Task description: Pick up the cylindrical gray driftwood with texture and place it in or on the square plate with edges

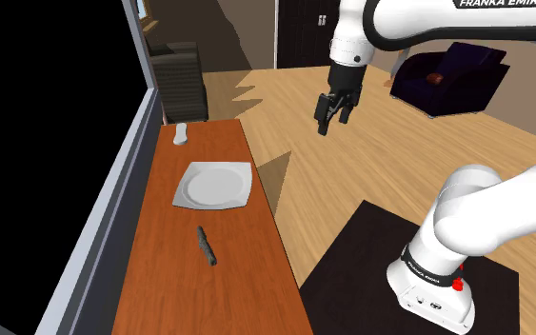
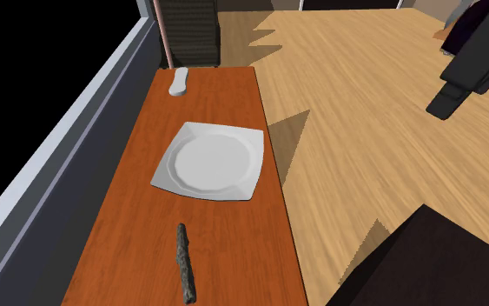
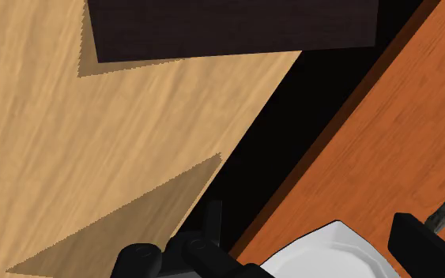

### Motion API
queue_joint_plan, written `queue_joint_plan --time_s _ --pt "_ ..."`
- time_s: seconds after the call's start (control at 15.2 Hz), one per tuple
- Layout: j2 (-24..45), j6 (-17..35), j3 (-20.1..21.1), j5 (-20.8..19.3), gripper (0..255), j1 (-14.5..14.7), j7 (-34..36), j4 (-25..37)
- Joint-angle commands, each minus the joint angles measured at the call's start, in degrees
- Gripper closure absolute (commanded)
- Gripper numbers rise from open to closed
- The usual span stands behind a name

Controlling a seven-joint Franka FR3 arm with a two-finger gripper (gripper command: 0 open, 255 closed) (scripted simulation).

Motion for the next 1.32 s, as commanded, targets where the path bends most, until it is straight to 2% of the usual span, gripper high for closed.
queue_joint_plan --time_s 0.0,0.59,1.25 --pt "0.0 0.0 0.0 0.0 0 0.0 0.0 0.0" --pt "12.4 12.3 7.1 5.4 0 2.3 8.3 -1.4" --pt "31.3 24.8 14.2 7.4 0 4.0 17.4 3.9"
